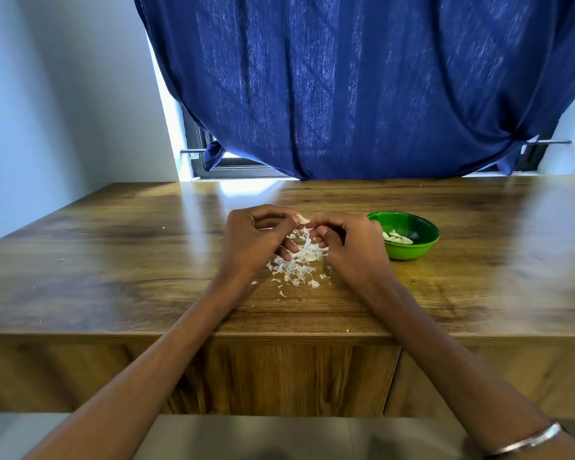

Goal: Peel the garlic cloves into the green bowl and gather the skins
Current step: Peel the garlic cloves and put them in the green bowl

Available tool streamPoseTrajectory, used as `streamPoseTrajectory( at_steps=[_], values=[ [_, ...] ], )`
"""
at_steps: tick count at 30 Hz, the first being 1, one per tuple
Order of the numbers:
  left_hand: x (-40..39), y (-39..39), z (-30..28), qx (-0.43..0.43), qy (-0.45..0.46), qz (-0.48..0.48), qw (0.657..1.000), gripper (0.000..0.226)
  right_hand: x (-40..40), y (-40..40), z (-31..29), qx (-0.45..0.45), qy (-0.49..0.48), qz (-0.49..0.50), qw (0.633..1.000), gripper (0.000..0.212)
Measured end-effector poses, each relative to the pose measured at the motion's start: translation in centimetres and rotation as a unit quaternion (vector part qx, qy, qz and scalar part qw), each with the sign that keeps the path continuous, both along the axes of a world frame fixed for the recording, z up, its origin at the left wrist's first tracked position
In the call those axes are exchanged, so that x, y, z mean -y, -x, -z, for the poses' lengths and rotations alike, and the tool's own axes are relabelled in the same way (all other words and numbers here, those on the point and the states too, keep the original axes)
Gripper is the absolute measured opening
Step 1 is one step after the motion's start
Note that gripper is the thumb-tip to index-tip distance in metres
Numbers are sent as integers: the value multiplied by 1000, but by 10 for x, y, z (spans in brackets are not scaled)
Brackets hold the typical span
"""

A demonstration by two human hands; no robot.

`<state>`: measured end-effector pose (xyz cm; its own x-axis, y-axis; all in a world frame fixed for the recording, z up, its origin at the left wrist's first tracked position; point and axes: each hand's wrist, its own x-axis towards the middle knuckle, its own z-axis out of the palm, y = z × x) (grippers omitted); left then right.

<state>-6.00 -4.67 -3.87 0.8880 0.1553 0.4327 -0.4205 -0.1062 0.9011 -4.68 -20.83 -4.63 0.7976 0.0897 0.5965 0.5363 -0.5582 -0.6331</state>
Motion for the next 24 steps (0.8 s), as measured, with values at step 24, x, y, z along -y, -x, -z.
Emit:
streamPoseTrajectory(
  at_steps=[24],
  values=[
    [2, 0, 3, -10, -78, 25, 997, 9, 80, -5, -45, -32, 153, 137, 978, 15]
  ],
)
